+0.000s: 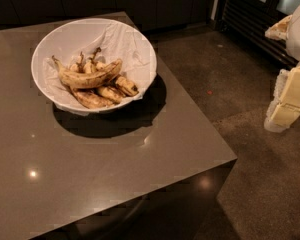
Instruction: Pick banana from white bowl
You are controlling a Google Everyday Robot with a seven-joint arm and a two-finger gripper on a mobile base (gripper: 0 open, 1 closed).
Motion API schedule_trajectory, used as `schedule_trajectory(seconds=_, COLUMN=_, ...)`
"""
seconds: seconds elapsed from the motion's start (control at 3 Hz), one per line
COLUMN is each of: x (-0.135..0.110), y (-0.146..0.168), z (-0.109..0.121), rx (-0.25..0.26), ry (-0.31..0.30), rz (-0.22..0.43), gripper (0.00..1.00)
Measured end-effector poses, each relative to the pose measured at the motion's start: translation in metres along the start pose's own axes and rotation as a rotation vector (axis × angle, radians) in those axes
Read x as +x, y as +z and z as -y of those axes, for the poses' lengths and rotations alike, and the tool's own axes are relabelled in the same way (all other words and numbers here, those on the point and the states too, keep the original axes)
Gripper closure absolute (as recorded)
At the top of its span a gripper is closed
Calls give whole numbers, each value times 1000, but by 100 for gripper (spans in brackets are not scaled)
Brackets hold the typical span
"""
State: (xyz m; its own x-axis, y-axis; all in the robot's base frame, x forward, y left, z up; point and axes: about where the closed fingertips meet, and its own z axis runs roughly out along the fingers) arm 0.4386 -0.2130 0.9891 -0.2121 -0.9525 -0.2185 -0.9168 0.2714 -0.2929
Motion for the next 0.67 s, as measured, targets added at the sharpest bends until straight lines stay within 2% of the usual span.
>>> schedule_trajectory(seconds=0.67, x=-4, y=-1, z=0, rx=17, ry=-12, rz=-16, gripper=0)
